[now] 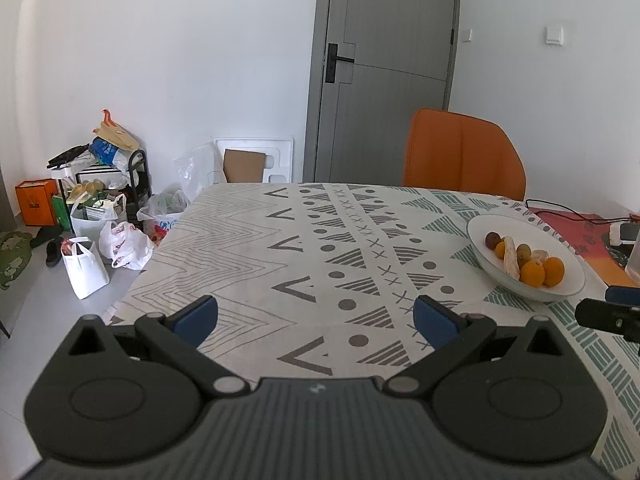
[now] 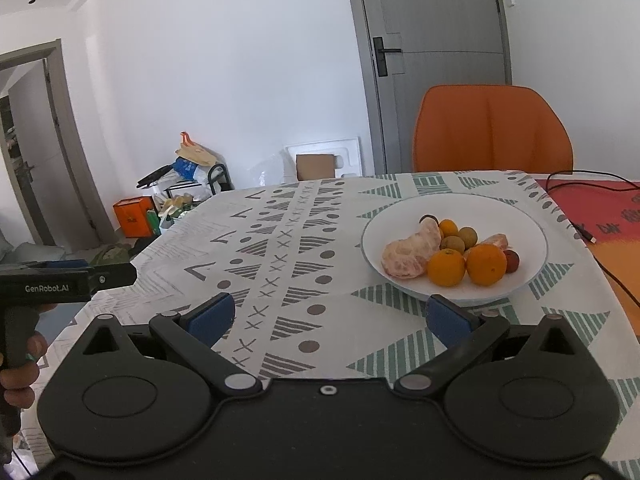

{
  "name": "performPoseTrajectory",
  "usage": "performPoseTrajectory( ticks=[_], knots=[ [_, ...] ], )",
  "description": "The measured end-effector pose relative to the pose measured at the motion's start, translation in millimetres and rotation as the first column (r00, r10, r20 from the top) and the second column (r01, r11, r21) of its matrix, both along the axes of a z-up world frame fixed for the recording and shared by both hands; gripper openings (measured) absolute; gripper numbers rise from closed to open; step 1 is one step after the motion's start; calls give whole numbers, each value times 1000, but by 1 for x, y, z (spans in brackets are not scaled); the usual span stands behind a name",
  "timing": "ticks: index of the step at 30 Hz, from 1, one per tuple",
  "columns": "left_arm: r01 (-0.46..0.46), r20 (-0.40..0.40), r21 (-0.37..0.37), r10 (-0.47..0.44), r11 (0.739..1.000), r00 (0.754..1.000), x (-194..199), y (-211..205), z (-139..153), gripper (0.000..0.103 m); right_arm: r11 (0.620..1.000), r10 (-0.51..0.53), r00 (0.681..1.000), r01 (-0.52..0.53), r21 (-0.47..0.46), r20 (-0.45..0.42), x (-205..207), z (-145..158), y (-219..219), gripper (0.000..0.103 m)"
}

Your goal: Organize fruits

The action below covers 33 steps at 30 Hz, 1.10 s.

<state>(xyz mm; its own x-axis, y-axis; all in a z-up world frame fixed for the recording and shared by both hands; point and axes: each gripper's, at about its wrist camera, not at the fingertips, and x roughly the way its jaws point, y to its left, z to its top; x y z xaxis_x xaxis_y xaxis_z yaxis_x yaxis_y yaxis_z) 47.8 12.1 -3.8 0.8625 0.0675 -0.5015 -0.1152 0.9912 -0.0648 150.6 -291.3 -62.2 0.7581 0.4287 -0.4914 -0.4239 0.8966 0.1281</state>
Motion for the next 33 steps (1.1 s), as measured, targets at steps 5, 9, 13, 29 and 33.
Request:
performPoseTrajectory(
  ticks=[5,9,13,29,33],
  knots=[
    [6,1,7,-6,1000,1000,0,-3,1,103,1000,-7,1000,7,8,-1,0,0,-3,103],
    [1,0,7,-1,1000,1000,0,-3,1,103,1000,-10,1000,10,9,-2,0,0,-4,103],
    [-8,-4,3,8,1000,1000,0,-2,1,103,1000,-11,1000,11,11,-1,0,1,-5,103],
    [-16,-8,10,16,1000,1000,0,0,1,103,1000,-14,1000,14,2,-3,1,1,-3,103],
    [-14,-9,8,15,1000,1000,0,0,1,103,1000,-15,1000,15,0,1,0,1,-2,103]
  ],
)
